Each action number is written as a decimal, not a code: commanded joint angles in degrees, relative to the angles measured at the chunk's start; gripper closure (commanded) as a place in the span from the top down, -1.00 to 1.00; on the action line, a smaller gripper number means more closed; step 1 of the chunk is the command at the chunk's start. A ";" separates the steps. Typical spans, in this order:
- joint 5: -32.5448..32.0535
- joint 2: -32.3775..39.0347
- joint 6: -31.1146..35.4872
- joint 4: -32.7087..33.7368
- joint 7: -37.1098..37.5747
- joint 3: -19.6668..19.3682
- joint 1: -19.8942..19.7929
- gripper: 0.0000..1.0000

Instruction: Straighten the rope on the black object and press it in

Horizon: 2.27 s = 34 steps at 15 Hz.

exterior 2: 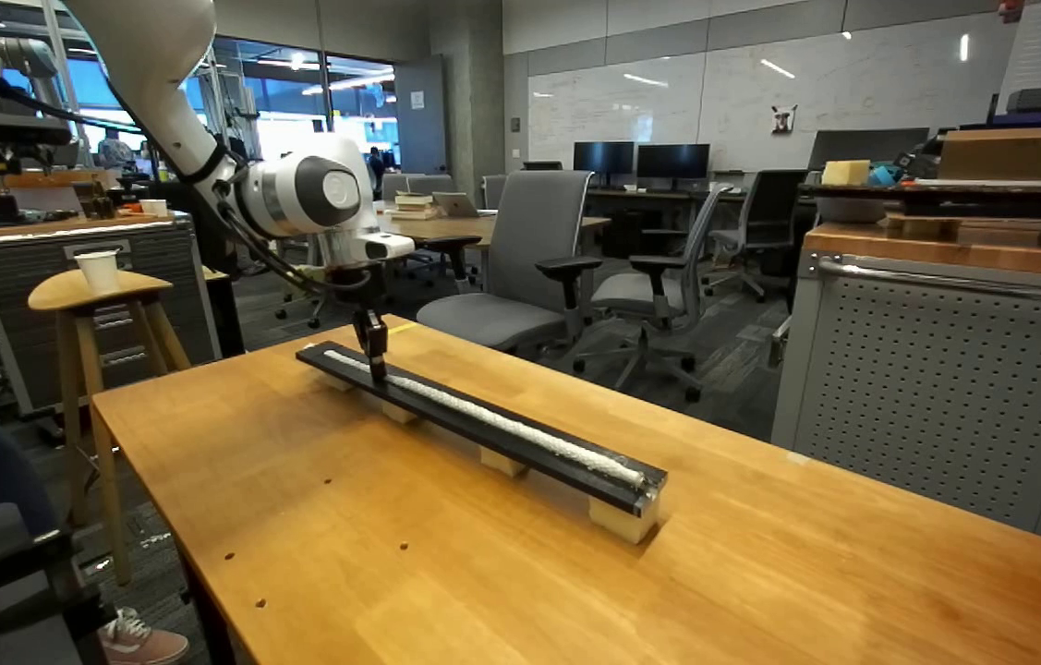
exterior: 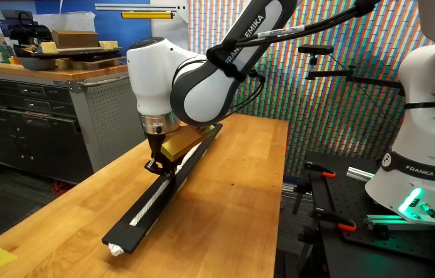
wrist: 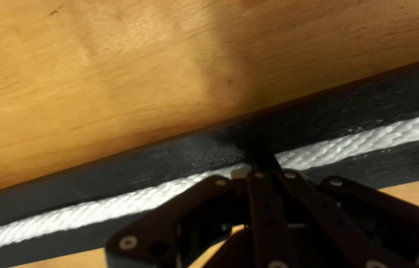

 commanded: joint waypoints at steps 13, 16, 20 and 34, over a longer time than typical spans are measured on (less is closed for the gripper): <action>-2.50 -6.76 5.96 -7.05 0.27 -2.33 -0.91 -1.00; -2.64 -5.55 5.33 -6.36 0.17 -2.82 -1.47 -1.00; -2.12 -3.79 4.76 -5.23 -0.57 -2.49 -2.17 -1.00; -1.24 -0.66 1.95 -2.52 -1.28 -2.59 -2.87 -1.00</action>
